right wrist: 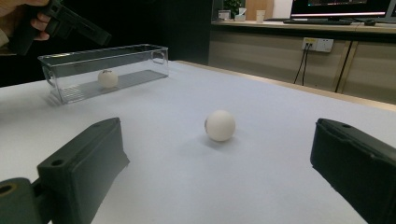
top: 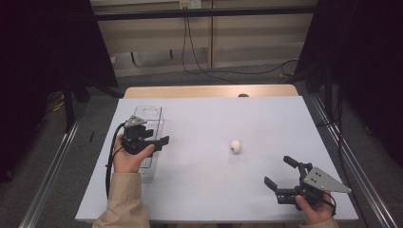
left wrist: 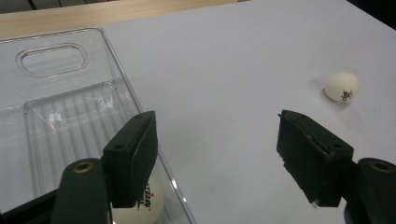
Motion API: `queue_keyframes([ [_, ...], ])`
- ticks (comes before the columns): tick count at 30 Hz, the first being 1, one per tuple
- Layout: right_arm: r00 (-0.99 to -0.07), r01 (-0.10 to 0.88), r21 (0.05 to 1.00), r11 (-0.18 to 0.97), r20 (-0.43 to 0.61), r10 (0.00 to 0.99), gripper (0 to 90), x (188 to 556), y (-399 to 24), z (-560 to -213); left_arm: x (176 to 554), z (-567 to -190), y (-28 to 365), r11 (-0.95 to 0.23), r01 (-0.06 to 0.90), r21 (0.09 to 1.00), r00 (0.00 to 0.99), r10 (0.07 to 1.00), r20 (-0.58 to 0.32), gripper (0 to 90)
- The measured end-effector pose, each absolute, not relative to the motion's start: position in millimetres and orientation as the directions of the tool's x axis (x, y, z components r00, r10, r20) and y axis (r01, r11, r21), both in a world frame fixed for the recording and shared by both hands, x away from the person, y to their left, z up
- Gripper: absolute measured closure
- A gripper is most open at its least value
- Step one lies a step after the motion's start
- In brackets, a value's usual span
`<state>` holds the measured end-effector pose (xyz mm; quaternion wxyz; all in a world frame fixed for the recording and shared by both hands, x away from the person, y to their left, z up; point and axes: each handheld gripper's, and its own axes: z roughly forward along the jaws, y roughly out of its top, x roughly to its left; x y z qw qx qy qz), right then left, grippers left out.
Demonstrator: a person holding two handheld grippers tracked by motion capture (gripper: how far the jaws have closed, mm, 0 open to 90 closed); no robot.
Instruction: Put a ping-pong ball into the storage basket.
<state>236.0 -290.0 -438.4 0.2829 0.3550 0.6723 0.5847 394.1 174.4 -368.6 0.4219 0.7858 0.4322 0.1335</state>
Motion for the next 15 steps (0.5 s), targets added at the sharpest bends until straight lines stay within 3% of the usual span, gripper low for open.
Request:
queue_keyframes([
  [15, -0.589, 0.146, 0.986, 0.075, 0.026, 0.807, 2.4, 237, -290, -438, 394, -370, 159, -0.281, 0.561, 0.778, 0.617, 0.769, -0.167, 23.1],
])
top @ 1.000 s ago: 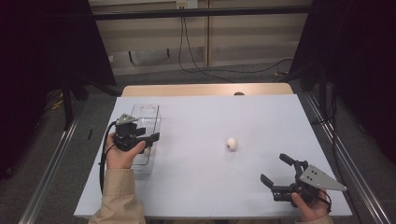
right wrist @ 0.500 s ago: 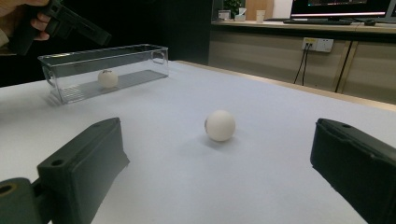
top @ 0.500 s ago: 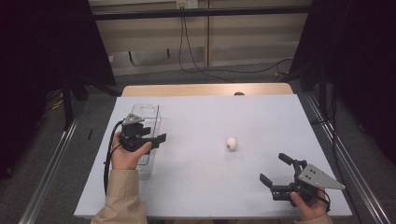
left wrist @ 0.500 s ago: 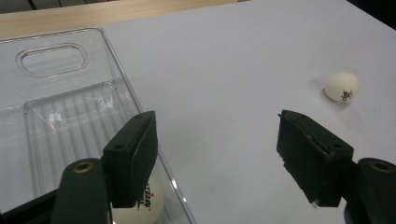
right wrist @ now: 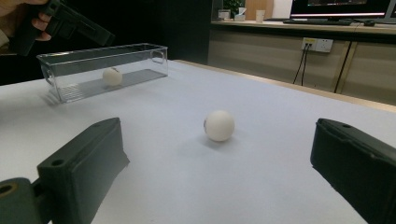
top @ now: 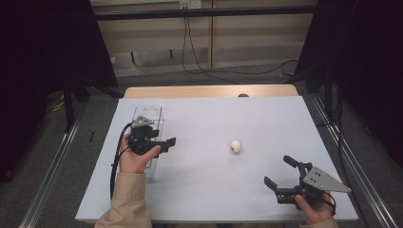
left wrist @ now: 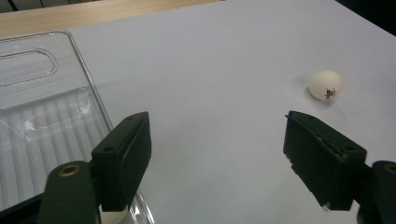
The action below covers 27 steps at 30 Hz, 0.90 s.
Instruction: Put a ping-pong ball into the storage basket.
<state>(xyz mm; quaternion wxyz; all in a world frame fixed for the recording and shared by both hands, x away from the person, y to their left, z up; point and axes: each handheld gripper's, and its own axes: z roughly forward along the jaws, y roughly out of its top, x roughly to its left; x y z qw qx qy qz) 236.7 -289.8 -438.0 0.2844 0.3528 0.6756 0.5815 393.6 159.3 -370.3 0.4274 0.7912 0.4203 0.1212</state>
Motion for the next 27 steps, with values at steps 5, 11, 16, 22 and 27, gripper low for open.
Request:
queue_keyframes([
  [5, -0.591, 0.146, 0.986, 0.076, 0.025, 0.807, 2.4, 237, -290, -438, 393, -372, 151, -0.298, 0.553, 0.778, 0.639, 0.751, -0.167, 22.3],
  [11, -0.591, 0.144, 0.986, 0.079, 0.021, 0.807, 2.4, 236, -290, -438, 393, -376, 139, -0.319, 0.551, 0.771, 0.659, 0.733, -0.168, 21.3],
  [16, -0.587, 0.146, 0.986, 0.076, 0.025, 0.809, 2.4, 237, -290, -438, 394, -378, 132, -0.331, 0.547, 0.769, 0.671, 0.723, -0.167, 19.6],
  [22, -0.587, 0.146, 0.986, 0.077, 0.024, 0.809, 2.4, 237, -290, -438, 393, -379, 127, -0.337, 0.545, 0.768, 0.679, 0.715, -0.168, 18.4],
  [27, -0.585, 0.146, 0.987, 0.075, 0.025, 0.81, 2.4, 237, -290, -438, 394, -381, 120, -0.345, 0.544, 0.765, 0.684, 0.71, -0.167, 16.1],
])
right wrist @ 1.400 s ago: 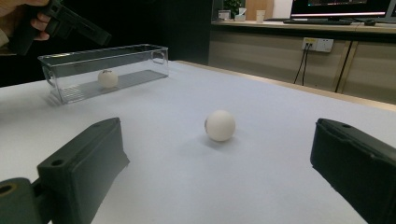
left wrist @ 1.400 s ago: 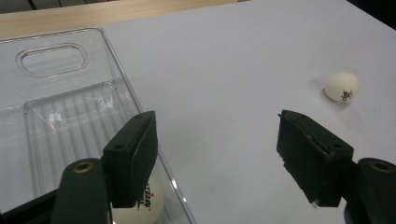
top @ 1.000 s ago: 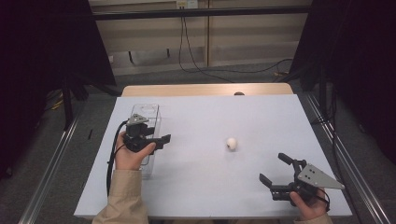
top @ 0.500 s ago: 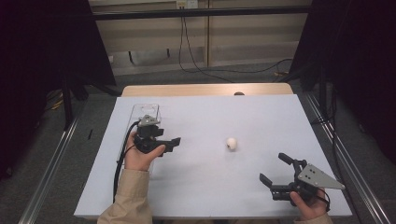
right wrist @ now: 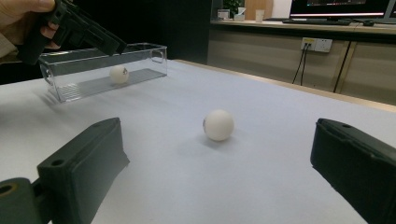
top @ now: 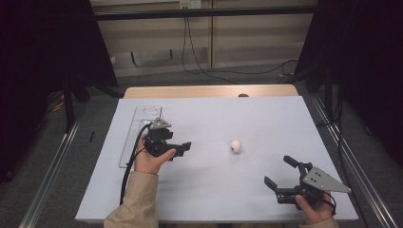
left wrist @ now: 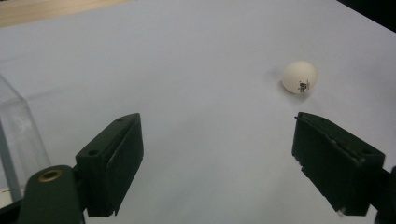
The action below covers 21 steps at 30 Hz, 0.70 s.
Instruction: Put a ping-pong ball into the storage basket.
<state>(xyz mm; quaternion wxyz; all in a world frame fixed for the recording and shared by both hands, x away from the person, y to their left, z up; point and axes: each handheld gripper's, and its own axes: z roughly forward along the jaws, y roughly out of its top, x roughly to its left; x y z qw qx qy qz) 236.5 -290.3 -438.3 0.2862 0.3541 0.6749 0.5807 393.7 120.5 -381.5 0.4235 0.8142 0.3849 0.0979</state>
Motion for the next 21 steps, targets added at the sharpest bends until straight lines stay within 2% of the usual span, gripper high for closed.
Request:
queue_keyframes([
  [21, -0.59, 0.145, 0.986, 0.077, 0.024, 0.807, 2.4, 237, -289, -438, 393, -389, 100, -0.373, 0.535, 0.758, 0.707, 0.689, -0.161, 12.8],
])
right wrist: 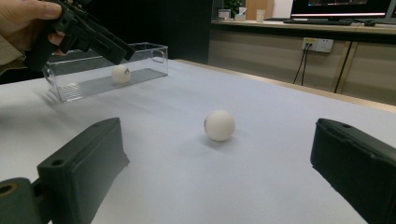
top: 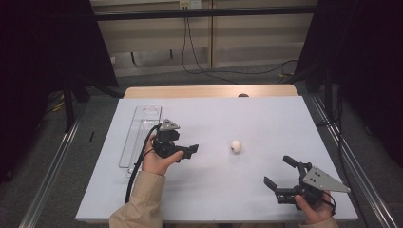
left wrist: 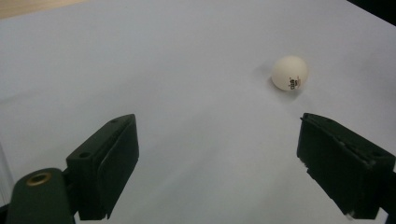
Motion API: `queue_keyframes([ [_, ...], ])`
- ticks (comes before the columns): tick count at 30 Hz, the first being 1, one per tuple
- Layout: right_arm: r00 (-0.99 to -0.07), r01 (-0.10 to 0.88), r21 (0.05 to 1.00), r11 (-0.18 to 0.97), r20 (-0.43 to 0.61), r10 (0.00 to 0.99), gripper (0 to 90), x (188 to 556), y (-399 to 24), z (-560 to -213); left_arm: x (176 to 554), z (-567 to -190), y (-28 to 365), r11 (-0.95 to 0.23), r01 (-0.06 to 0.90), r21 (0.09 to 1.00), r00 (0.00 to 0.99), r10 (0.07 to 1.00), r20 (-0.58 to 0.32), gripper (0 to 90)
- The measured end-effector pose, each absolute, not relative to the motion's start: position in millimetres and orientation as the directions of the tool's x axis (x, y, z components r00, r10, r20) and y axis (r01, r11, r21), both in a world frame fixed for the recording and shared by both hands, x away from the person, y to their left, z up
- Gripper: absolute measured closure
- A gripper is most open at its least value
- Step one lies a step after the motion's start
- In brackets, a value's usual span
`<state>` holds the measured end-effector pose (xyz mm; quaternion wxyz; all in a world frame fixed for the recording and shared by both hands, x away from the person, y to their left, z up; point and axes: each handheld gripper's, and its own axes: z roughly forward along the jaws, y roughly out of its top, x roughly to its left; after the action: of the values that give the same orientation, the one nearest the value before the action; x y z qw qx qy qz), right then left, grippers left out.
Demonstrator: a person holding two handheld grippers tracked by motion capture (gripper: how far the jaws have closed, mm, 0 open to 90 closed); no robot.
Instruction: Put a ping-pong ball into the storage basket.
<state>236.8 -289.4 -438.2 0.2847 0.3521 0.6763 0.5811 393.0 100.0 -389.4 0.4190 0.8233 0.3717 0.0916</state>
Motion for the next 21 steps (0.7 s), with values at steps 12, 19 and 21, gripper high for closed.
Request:
queue_keyframes([
  [12, -0.588, 0.146, 0.986, 0.075, 0.026, 0.809, 2.4, 238, -291, -439, 393, -393, 92, -0.373, 0.535, 0.758, 0.716, 0.676, -0.173, 12.1],
  [19, -0.582, 0.151, 0.986, 0.068, 0.034, 0.812, 2.4, 238, -292, -439, 394, -396, 86, -0.382, 0.527, 0.759, 0.725, 0.668, -0.168, 11.6],
  [21, -0.582, 0.153, 0.986, 0.064, 0.037, 0.812, 2.4, 239, -292, -439, 394, -397, 85, -0.384, 0.521, 0.762, 0.73, 0.663, -0.165, 11.5],
])
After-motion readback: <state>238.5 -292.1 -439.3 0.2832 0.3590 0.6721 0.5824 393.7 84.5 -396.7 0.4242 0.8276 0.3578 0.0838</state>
